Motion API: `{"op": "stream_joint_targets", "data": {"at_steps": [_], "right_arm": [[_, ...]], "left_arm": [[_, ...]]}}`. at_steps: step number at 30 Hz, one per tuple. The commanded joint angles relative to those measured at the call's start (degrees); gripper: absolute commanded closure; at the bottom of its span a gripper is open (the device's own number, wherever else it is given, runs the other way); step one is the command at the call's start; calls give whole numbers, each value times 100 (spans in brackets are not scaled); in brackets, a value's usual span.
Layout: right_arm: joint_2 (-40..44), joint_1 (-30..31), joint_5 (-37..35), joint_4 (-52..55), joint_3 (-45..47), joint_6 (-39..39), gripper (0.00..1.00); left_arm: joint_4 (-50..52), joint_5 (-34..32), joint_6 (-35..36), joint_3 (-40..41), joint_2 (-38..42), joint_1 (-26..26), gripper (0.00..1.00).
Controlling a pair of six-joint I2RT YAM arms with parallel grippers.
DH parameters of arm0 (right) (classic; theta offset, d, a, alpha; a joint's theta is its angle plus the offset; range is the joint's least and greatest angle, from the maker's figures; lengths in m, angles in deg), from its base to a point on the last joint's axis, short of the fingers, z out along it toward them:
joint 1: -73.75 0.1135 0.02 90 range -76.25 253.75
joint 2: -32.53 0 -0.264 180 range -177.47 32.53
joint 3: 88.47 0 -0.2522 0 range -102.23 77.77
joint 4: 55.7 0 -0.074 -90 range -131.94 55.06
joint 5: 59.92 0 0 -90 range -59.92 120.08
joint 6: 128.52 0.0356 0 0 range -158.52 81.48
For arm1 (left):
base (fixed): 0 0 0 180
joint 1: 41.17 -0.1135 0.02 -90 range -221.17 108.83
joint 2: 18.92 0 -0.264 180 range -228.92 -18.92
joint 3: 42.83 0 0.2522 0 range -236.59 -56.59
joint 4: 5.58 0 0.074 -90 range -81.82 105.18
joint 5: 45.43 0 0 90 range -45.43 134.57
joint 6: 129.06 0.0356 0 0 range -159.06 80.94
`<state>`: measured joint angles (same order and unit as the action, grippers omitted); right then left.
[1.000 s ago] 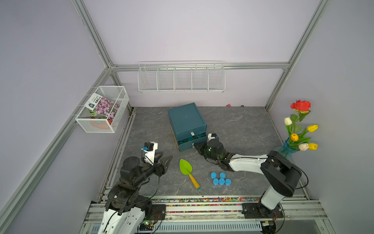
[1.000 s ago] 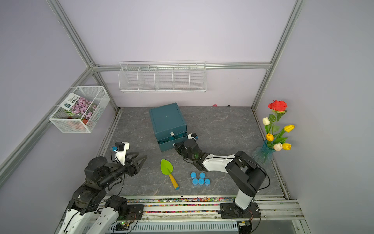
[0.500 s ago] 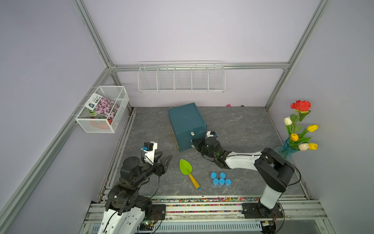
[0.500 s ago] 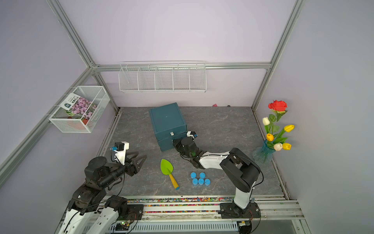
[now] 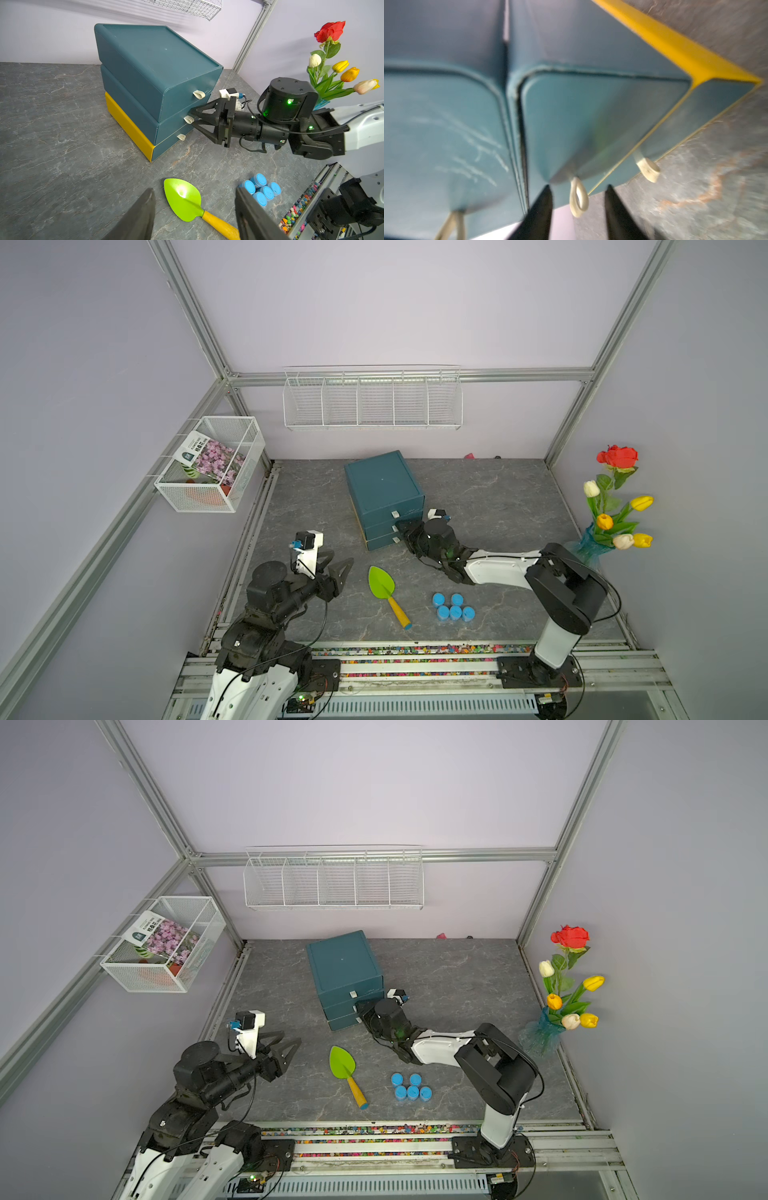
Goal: Put the paint cans in the drawer according to color
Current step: Open the drawer in the storage box.
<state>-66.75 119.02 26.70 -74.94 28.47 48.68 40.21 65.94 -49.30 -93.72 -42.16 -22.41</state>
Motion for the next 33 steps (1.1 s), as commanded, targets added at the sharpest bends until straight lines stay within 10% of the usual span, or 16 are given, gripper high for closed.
{"op": "stream_joint_targets", "data": {"at_steps": [1, 33], "right_arm": [[686, -36, -2, 538, 322, -69, 44], [-1650, -80, 287, -1635, 3, 141, 63]], "left_arm": [[-14, -54, -13, 12, 32, 11, 36], [-4, -33, -4, 15, 31, 11, 36]]}}
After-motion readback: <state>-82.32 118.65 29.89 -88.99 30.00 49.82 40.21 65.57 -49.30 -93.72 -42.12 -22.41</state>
